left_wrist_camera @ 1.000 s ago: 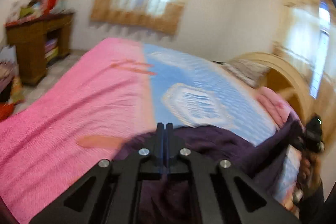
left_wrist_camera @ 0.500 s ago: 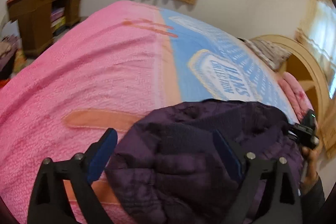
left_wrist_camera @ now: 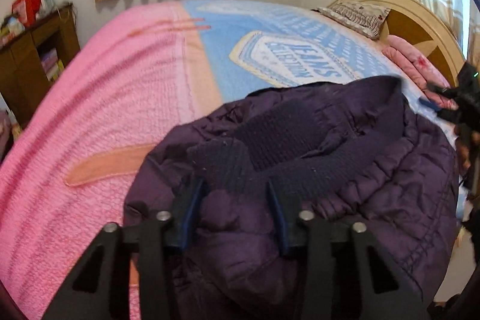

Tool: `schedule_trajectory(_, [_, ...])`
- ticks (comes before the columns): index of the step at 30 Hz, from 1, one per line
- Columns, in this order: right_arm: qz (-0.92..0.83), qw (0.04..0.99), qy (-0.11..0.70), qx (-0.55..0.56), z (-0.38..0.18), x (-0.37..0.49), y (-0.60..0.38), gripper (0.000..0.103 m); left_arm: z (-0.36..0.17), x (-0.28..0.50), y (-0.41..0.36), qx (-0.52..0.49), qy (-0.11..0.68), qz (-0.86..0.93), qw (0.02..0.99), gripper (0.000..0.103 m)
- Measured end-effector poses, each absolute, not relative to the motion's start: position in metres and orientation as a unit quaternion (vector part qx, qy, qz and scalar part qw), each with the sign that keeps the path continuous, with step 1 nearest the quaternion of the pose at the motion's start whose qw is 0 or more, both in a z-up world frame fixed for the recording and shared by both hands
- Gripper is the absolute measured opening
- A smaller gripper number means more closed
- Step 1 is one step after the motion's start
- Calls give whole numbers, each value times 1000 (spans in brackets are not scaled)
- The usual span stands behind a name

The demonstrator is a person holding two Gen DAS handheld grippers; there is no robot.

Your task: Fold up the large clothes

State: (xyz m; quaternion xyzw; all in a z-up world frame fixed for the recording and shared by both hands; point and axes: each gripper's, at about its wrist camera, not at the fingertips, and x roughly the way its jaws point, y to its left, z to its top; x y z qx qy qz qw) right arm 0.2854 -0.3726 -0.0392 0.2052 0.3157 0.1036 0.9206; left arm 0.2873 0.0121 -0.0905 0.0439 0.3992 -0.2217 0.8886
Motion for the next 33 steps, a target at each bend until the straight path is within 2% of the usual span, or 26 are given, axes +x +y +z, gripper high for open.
schedule_trajectory(4, [101,928,350,74,-41,296,-344,82,-83,284,12,59,376,-210,900,33])
schedule_trajectory(9, [114,906,399,88,-67,335,-343,81,-70,283,8,68,349,-199,913,30])
schedule_trajectory(10, [129,900,408,87,-70,343,-339,70,-68,281,7,73,346,-201,914,30])
schedule_trajectory(11, [136,896,416,81,-72,349,-335,40,-69,281,5,79,346,-199,914,29])
schedule_trajectory(12, [118,896,425,49,-75,354,-327,27,-70,281,2,88,346,-195,913,26])
schedule_trajectory(13, [106,895,432,29,-77,356,-320,21,-69,280,1,95,342,-185,917,24])
schedule_trajectory(15, [100,902,419,16,-71,350,-312,17,-61,277,2,91,325,-174,925,22])
schedule_trajectory(18, [78,936,343,20,-35,324,-314,15,-38,271,3,89,288,-171,938,22])
schedule_trajectory(20, [58,951,304,21,-12,315,-318,0,-19,270,0,95,261,-169,946,22])
schedule_trajectory(22, [22,961,274,26,12,314,-326,0,-8,276,-8,110,244,-162,950,22])
schedule_trajectory(27, [14,954,295,50,13,340,-336,0,-19,326,-30,137,261,-128,947,22])
schedule_trajectory(28, [22,947,313,64,3,342,-335,0,-33,343,-33,139,285,-118,941,22])
schedule_trajectory(29, [25,945,318,74,-1,342,-335,12,-43,352,-32,136,302,-112,937,22])
schedule_trajectory(30, [29,942,325,75,-6,343,-333,29,-53,361,-29,127,321,-112,932,22])
schedule_trajectory(31, [43,938,337,72,-12,344,-332,74,-60,364,-26,119,331,-112,929,22])
schedule_trajectory(32, [53,935,344,70,-17,345,-329,92,-68,366,-22,111,339,-111,928,22])
schedule_trajectory(33, [53,935,345,66,-22,345,-328,92,-73,365,-20,112,340,-112,927,22])
